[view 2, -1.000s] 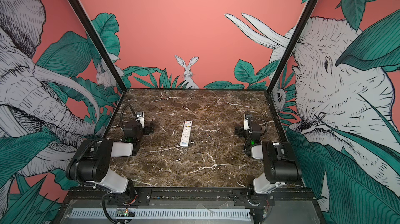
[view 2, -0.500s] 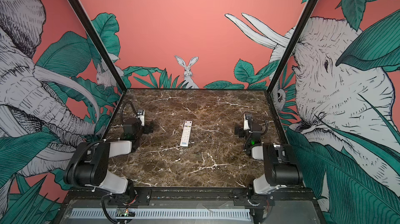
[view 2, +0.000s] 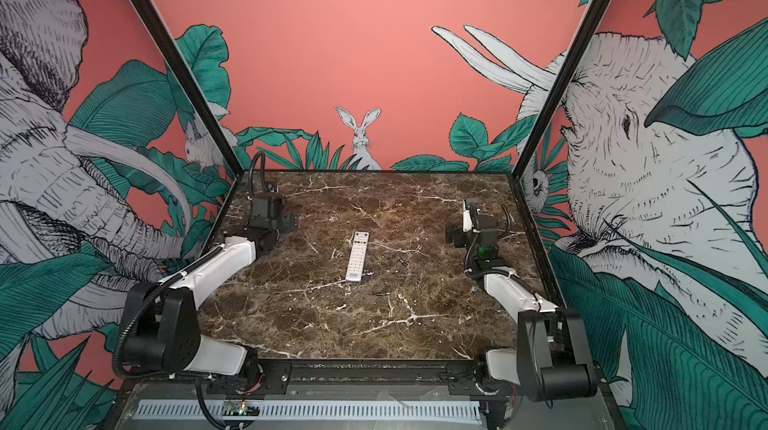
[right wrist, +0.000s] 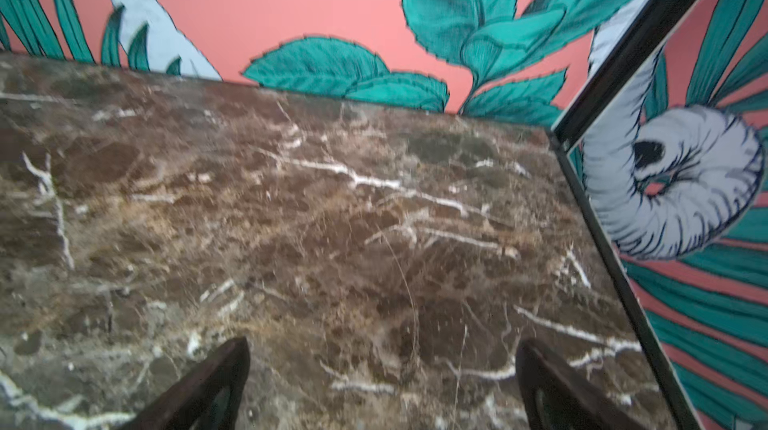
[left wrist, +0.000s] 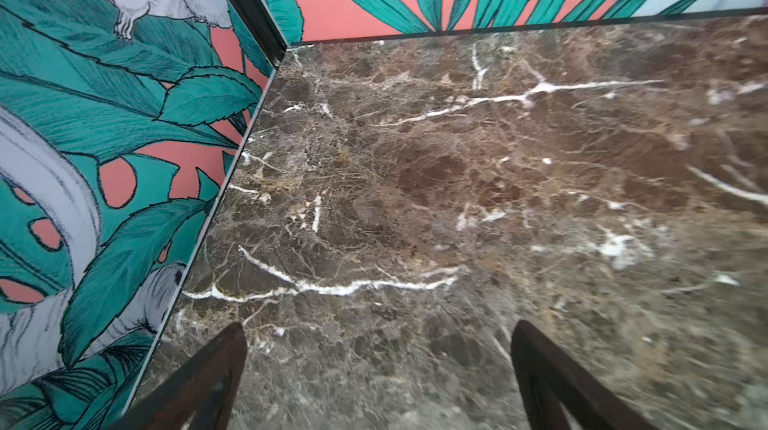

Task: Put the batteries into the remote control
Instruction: 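Reach the left gripper to the white remote while the right arm moves toward it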

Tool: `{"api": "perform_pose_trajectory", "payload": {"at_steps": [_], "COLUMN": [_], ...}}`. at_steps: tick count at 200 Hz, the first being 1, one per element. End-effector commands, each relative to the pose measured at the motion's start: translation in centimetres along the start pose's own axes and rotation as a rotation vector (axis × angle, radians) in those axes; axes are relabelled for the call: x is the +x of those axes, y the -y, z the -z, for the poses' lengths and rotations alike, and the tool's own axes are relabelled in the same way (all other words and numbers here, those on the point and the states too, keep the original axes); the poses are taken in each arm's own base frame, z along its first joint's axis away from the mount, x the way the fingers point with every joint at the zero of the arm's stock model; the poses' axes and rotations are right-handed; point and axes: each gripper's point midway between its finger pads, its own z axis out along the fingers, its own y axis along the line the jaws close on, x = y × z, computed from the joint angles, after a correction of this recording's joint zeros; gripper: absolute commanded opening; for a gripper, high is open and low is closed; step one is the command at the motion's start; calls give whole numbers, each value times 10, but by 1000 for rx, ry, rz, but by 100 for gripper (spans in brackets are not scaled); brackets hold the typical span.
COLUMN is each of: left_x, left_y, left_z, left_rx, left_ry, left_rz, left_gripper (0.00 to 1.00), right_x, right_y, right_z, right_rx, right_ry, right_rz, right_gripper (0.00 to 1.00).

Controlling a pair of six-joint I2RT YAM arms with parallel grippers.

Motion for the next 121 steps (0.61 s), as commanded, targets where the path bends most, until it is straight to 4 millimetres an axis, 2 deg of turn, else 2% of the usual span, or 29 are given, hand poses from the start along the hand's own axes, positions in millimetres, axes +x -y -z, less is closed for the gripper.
{"api": "perform_pose_trajectory", "payload": {"at_steps": [1, 33, 61, 100, 121], "left_x": [34, 57, 83, 110, 117], "left_y": [20, 82, 124, 179, 198], "left_z": [20, 43, 54, 60, 59], "left_rx": [69, 325, 404, 466, 478], "left_ry": [-211, -309, -390, -448, -467], "left_rz": [-47, -113, -191, -234, -238], "left_gripper": [100, 100, 100, 99, 99], "right_x": [8, 1, -2, 12, 23], "right_y": [-21, -58, -80, -106, -115], "right_z": [11, 22, 38, 60, 73], "right_rx": [-30, -75, -129, -237, -269], "right_ry": [-124, -182, -196, -209, -222], "right_rz": [29, 144, 155, 70, 54], "right_gripper": [99, 99, 99, 99, 99]}}
